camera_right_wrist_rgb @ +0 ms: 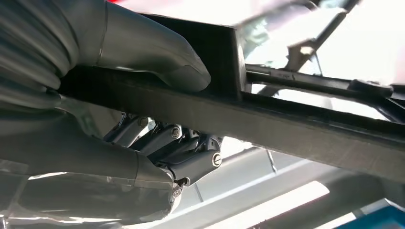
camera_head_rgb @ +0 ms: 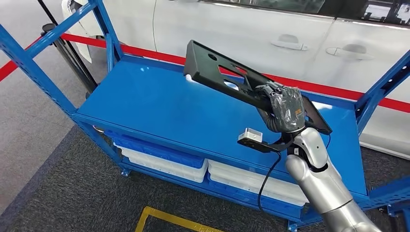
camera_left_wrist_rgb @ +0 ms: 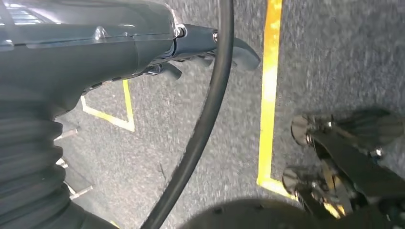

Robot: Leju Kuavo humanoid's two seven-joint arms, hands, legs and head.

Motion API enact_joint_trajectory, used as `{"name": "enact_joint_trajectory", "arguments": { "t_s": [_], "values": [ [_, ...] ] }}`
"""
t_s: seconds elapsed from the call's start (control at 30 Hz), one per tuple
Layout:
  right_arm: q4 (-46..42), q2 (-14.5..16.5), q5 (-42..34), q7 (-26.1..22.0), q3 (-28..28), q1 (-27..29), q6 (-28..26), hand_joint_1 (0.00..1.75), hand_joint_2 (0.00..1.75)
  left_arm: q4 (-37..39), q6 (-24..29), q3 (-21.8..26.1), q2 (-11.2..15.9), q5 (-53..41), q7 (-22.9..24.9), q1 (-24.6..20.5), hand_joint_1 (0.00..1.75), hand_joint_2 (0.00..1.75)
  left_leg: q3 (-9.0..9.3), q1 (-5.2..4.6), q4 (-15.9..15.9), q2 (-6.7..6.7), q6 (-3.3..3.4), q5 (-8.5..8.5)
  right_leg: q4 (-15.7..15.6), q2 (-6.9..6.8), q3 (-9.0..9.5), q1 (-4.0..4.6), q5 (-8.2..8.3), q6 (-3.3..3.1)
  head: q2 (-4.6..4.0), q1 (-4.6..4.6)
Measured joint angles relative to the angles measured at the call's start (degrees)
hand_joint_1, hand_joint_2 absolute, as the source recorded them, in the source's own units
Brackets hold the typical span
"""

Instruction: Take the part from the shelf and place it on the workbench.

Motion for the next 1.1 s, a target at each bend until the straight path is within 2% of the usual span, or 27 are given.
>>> {"name": "enact_joint_trajectory", "arguments": {
  "t_s": [0.03, 0.07, 0.1, 0.17, 0.2, 0.23, 0.27, 0.3, 0.33, 0.37, 0.4, 0.43, 0.47, 0.53, 0.57, 0.6, 0.63, 0.7, 0.73, 0.77, 0.8, 0.87, 0.93, 0.97, 1.03, 1.07, 1.1],
  "values": [
    [-0.66, 0.01, 0.04, -0.17, 0.29, 0.23, -0.20, 1.75, 1.75, 0.01, -0.03, -0.01, -0.01, -0.03, 0.40, 0.05, 0.00, 1.75, -0.18, 0.07, 0.17, -0.08, -0.36, -0.14, -0.15, -0.13, -0.23, -0.09, 0.38, -0.45, 0.00, 0.00],
    [-1.23, 0.01, 0.10, -0.40, 0.57, 0.59, -0.47, 1.75, 1.75, 0.02, -0.07, -0.02, -0.03, -0.08, 0.83, 0.11, 0.00, 1.75, -0.53, 0.16, 0.87, -0.14, -0.77, -1.11, -0.27, -0.26, -0.53, -0.22, 0.84, -0.96, 0.00, 0.00],
    [-1.66, 0.01, 0.15, -0.70, 0.79, 1.02, -0.83, 1.75, 1.75, 0.03, -0.10, -0.03, -0.05, -0.11, 1.16, 0.16, 0.00, 1.75, -1.15, 0.30, 2.57, -0.19, -1.19, -3.01, -0.41, -0.41, -0.94, -0.37, 1.36, -1.44, 0.00, 0.00],
    [-2.22, 0.01, 0.15, -1.31, 1.12, 1.81, -1.55, 1.75, 1.75, 0.04, -0.14, -0.03, -0.08, -0.16, 1.48, 0.28, 0.00, 1.75, -2.92, 0.69, 8.76, -0.17, -1.94, -8.31, -0.40, -0.56, -2.04, -0.39, 2.32, -1.91, 0.00, -0.01],
    [-2.37, 0.01, 0.02, -1.71, 1.24, 2.14, -1.94, 1.75, 1.75, 0.04, -0.14, -0.03, -0.08, -0.19, 1.58, 0.34, 0.00, 1.75, -3.68, 0.86, 12.26, -0.16, -2.24, -10.21, -0.34, -0.58, -2.71, -0.38, 2.81, -1.92, 0.00, -0.01],
    [-2.44, 0.00, -0.21, -2.17, 1.38, 2.43, -2.35, 1.75, 1.75, 0.04, -0.14, -0.04, -0.07, -0.24, 1.68, 0.39, 0.00, 1.75, -3.91, 1.00, 14.71, -0.16, -2.47, -10.88, -0.25, -0.58, -3.42, -0.40, 3.30, -1.86, 0.00, 0.00],
    [-2.51, -0.01, -0.54, -2.75, 1.55, 2.74, -2.80, 1.75, 1.75, 0.04, -0.14, -0.08, -0.07, -0.31, 1.85, 0.42, 0.00, 1.75, -3.31, 1.12, 15.46, -0.15, -2.63, -10.33, -0.13, -0.58, -4.14, -0.43, 3.76, -1.74, 0.00, -0.01],
    [-2.63, -0.01, -0.91, -3.37, 1.69, 3.12, -3.26, 1.75, 1.75, 0.04, -0.14, -0.14, -0.07, -0.44, 2.08, 0.43, 0.00, 1.75, -1.72, 1.23, 14.18, -0.15, -2.72, -8.86, 0.02, -0.58, -4.84, -0.49, 4.20, -1.56, 0.00, 0.00],
    [-2.84, -0.01, -1.29, -3.96, 1.83, 3.53, -3.70, 1.75, 1.75, 0.04, -0.14, -0.24, -0.07, -0.60, 2.36, 0.43, 0.00, 1.75, 0.77, 1.32, 11.10, -0.15, -2.72, -7.22, 0.19, -0.57, -5.42, -0.55, 4.58, -1.33, 0.00, -0.01],
    [-3.15, -0.02, -1.67, -4.56, 1.96, 3.99, -4.09, 1.75, 1.75, 0.04, -0.14, -0.38, -0.06, -0.77, 2.64, 0.40, 0.00, 1.75, 3.68, 1.33, 6.96, -0.18, -2.63, -6.43, 0.37, -0.57, -5.94, -0.55, 4.92, -1.04, 0.00, -0.01],
    [-3.46, -0.04, -1.99, -5.05, 2.05, 4.39, -4.45, 1.75, 1.75, 0.04, -0.14, -0.54, -0.04, -0.92, 2.85, 0.40, 0.00, 1.75, 6.19, 1.23, 3.12, -0.28, -2.37, -6.27, 0.49, -0.57, -6.31, -0.55, 5.31, -0.68, 0.00, 0.00],
    [-3.75, -0.06, -2.27, -5.50, 2.16, 4.73, -4.82, 1.75, 1.75, 0.04, -0.15, -0.75, -0.01, -1.09, 3.00, 0.44, 0.00, 1.75, 7.75, 1.10, 0.43, -0.36, -2.02, -6.49, 0.49, -0.58, -6.51, -0.52, 5.72, -0.31, 0.00, 0.00],
    [-4.00, -0.08, -2.53, -5.89, 2.29, 5.04, -5.17, 1.75, 1.75, 0.04, -0.15, -0.97, 0.02, -1.22, 3.09, 0.48, 0.00, 1.75, 8.40, 0.90, -0.99, -0.44, -1.63, -6.88, 0.36, -0.60, -6.62, -0.52, 6.22, 0.08, 0.00, 0.00],
    [-4.38, -0.11, -3.15, -6.52, 2.58, 5.65, -5.68, 1.75, 1.75, 0.05, -0.16, -1.34, 0.05, -1.42, 3.23, 0.59, 0.00, 1.75, 7.94, 0.83, -1.49, -0.37, -0.67, -6.11, 0.01, -0.55, -6.66, -0.59, 6.94, 0.86, 0.00, 0.00],
    [-4.58, -0.14, -3.51, -6.79, 2.73, 5.96, -5.80, 1.75, 1.75, 0.05, -0.16, -1.45, 0.05, -1.46, 3.27, 0.57, 0.00, 1.75, 7.63, 0.90, -1.71, -0.26, -0.12, -5.53, 0.38, -0.45, -6.94, -0.61, 6.27, 1.12, 0.00, 0.01],
    [-4.73, -0.21, -3.89, -6.98, 2.90, 6.25, -5.85, 1.75, 1.75, 0.06, -0.16, -1.54, 0.04, -1.50, 3.30, 0.55, 0.00, 1.75, 7.15, 0.97, -1.95, -0.12, 0.51, -4.84, 1.65, -0.34, -7.45, -0.61, 4.60, 1.25, 0.00, 0.01],
    [-4.85, -0.30, -4.24, -7.13, 3.05, 6.49, -5.87, 1.75, 1.75, 0.06, -0.16, -1.63, 0.04, -1.52, 3.32, 0.53, 0.00, 1.75, 6.55, 1.01, -2.11, 0.01, 1.04, -4.12, 4.10, -0.25, -8.28, -0.61, 1.97, 1.28, 0.00, 0.02],
    [-4.93, -0.54, -4.71, -7.22, 3.31, 6.89, -5.86, 1.75, 1.75, 0.06, -0.16, -1.83, 0.04, -1.55, 3.33, 0.51, 0.00, 1.75, 4.91, 0.69, -2.02, 0.08, 1.63, -2.86, 11.16, -0.13, -10.16, -0.52, -3.22, 1.24, 0.00, 0.02],
    [-4.96, -0.63, -4.92, -7.24, 3.43, 7.10, -5.84, 1.75, 1.75, 0.06, -0.16, -1.91, 0.05, -1.54, 3.33, 0.53, 0.00, 1.75, 4.01, 0.51, -1.91, 0.09, 1.70, -2.26, 14.15, -0.10, -10.63, -0.48, -4.29, 1.22, 0.00, 0.02],
    [-4.99, -0.70, -5.19, -7.28, 3.53, 7.30, -5.82, 1.75, 1.75, 0.06, -0.15, -1.98, 0.05, -1.54, 3.32, 0.56, 0.00, 1.75, 3.10, 0.33, -1.75, 0.09, 1.72, -1.70, 15.66, -0.08, -10.38, -0.45, -3.97, 1.15, 0.00, 0.01],
    [-4.99, -0.75, -5.54, -7.39, 3.62, 7.45, -5.79, 1.75, 1.75, 0.06, -0.15, -2.05, 0.06, -1.54, 3.30, 0.60, 0.00, 1.75, 2.17, 0.17, -1.52, 0.09, 1.72, -1.18, 15.20, -0.07, -9.14, -0.40, -2.59, 0.96, 0.00, 0.01],
    [-5.14, -0.82, -6.61, -7.82, 3.69, 7.59, -5.61, 1.75, 1.75, 0.06, -0.14, -2.28, 0.03, -1.50, 3.26, 0.61, 0.00, 1.75, 0.53, -0.08, -0.96, 0.06, 1.62, -0.27, 9.28, -0.06, -4.04, -0.04, 0.00, 0.16, 0.00, 0.00],
    [-5.59, -0.90, -7.94, -8.41, 3.69, 7.63, -5.10, 1.75, 1.75, 0.06, -0.13, -2.45, -0.07, -1.42, 3.21, 0.60, 0.00, 1.75, -0.43, -0.29, -0.55, 0.02, 1.24, 0.55, 1.74, -0.13, 1.14, 0.44, -0.34, -0.55, 0.00, -0.01],
    [-5.82, -0.97, -8.57, -8.69, 3.69, 7.66, -4.76, 1.75, 1.75, 0.06, -0.13, -2.48, -0.11, -1.37, 3.18, 0.62, 0.00, 1.75, -0.64, -0.26, -0.54, 0.02, 0.93, 1.02, -0.44, -0.17, 2.39, 0.64, -0.85, -0.73, 0.00, -0.01],
    [-6.04, -1.08, -9.40, -9.05, 3.70, 7.87, -4.15, 1.75, 1.75, 0.07, -0.10, -2.51, -0.10, -1.34, 3.17, 0.75, 0.00, 1.75, -0.89, -0.15, -0.76, 0.01, 0.23, 1.92, -1.60, -0.28, 2.32, 0.69, -0.31, -0.91, 0.00, 0.01],
    [-6.08, -1.12, -9.58, -9.16, 3.72, 7.97, -3.95, 1.75, 1.75, 0.08, -0.10, -2.53, -0.10, -1.33, 3.17, 0.81, 0.00, 1.75, -1.23, -0.09, -0.51, -0.03, -0.11, 1.56, -1.83, -0.39, 1.96, 0.54, 0.29, -1.18, 0.00, 0.01],
    [-6.11, -1.13, -9.69, -9.21, 3.75, 8.07, -3.82, 1.75, 1.75, 0.09, -0.11, -2.55, -0.11, -1.32, 3.18, 0.85, 0.00, 1.75, -1.77, -0.05, 0.47, -0.07, -0.44, 0.19, -2.01, -0.51, 1.43, 0.34, 1.00, -1.52, 0.00, 0.01]
  ]
}}
